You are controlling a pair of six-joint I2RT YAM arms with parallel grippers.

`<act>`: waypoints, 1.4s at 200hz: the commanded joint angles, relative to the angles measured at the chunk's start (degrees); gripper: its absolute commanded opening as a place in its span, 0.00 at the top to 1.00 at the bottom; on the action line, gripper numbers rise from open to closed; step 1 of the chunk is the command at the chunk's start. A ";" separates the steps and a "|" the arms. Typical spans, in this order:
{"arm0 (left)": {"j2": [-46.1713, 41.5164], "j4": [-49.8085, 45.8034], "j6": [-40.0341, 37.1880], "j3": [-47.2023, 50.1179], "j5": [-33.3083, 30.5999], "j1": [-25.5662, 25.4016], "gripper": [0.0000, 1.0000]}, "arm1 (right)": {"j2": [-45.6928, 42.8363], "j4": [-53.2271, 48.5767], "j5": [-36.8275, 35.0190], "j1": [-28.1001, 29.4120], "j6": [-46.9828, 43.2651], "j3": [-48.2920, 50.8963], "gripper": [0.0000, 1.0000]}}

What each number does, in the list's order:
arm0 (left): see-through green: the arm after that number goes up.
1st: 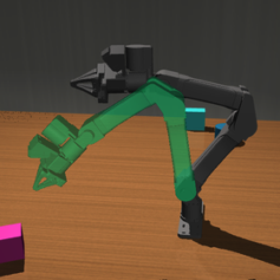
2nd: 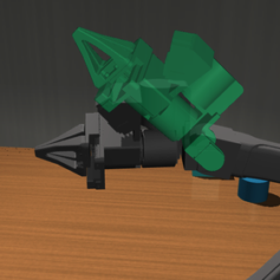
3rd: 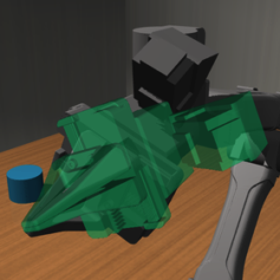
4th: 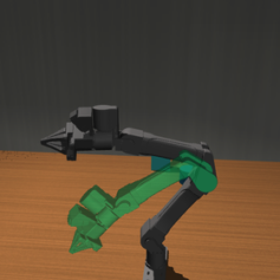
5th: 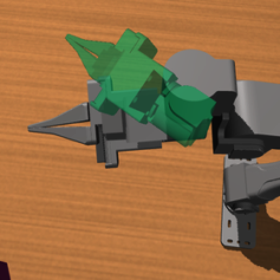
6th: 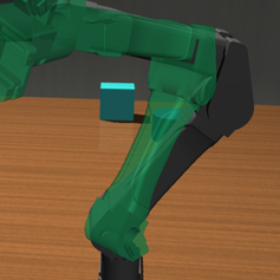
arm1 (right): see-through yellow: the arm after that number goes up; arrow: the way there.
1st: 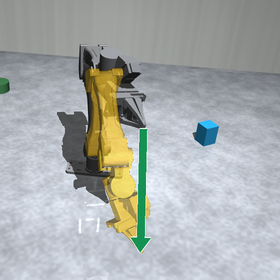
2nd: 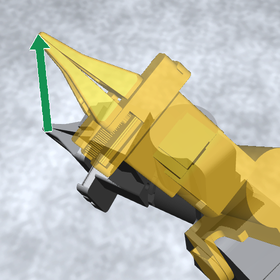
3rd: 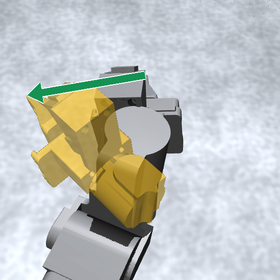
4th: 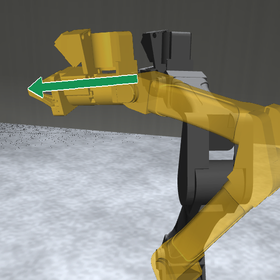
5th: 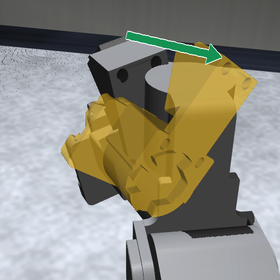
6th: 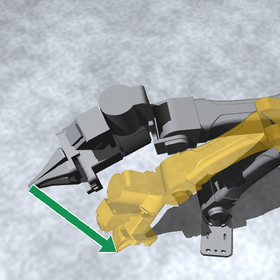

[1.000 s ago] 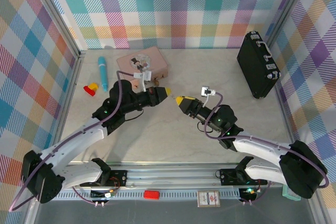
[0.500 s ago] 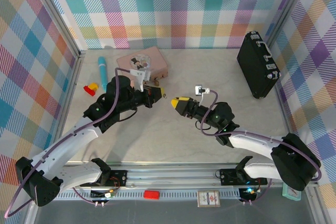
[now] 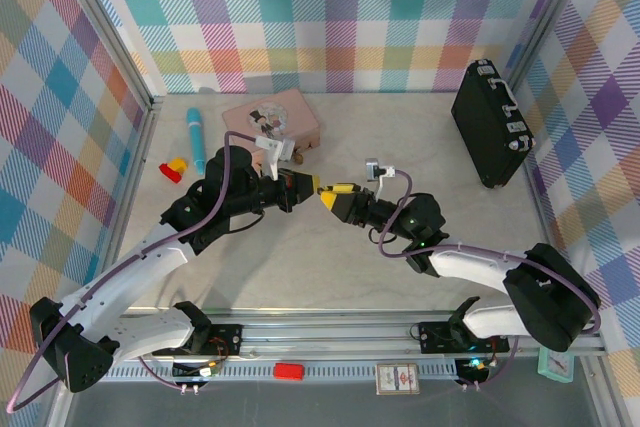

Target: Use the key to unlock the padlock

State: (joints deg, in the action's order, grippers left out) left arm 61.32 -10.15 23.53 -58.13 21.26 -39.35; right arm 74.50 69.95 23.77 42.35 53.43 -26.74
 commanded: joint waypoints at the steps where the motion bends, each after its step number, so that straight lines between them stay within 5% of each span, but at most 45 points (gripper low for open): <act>1: -0.13 3.27 1.09 -1.04 1.77 -0.55 1.00 | 0.38 3.88 2.04 -0.07 0.70 -1.64 0.51; 218: 0.80 4.79 1.73 -0.08 1.51 -0.63 1.00 | -0.74 0.57 2.69 -0.08 1.53 -2.88 0.88; 280: 0.99 4.36 1.69 0.46 -1.04 -0.64 0.97 | -5.11 -14.57 -0.46 -0.14 -0.76 -4.46 1.00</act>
State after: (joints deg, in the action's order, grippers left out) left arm 62.19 -7.14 25.06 -58.13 22.46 -39.46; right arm 72.01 63.57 25.36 42.35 54.59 -28.42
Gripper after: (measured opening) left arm 0.048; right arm 0.081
